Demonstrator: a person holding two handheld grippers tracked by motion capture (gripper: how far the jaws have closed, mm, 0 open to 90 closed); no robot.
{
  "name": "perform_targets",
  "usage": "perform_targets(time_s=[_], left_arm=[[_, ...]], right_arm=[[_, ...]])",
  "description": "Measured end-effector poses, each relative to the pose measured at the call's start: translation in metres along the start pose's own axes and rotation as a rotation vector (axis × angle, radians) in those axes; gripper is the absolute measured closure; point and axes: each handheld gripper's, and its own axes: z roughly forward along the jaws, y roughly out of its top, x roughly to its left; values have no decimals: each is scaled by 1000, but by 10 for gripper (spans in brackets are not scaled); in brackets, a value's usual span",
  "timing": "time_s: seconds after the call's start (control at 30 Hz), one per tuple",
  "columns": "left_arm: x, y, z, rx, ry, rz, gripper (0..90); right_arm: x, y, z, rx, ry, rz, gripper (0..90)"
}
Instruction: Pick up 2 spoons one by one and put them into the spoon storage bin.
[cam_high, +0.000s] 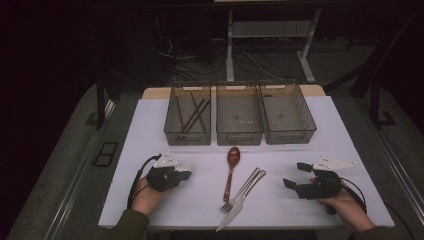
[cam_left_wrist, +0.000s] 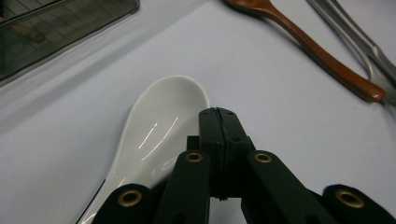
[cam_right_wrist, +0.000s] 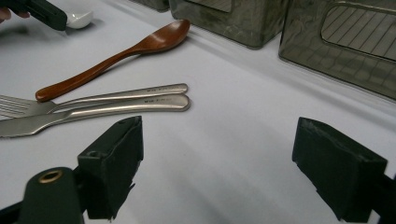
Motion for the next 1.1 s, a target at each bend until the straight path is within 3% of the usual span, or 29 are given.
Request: perform_targets(time_s=[0.17,0.33,0.43,0.57,0.7,0.97,1.1], left_arm=[[1,9,-6,-48,-13,-9,854],[7,24,-6,-74,-9,0,755],[15,31,-2,-89,-7,-16,678],[24,34,3,-77,7,-24,553],[32,29,4,-34,30,-19,467],[36,20,8,3,18,-33,388],[38,17,9,29,21,-13,378]], right_arm=[[0,0,0,0,0,4,161],[1,0,0,-1,-1,4,161],[1,0,0,-1,0,8,161],[0,0,-1,-3,4,7,161],[0,-1,-1,-1,6,3,161],[1,-1,-1,1,8,1,161],[1,-1,-1,1,9,-2,161]])
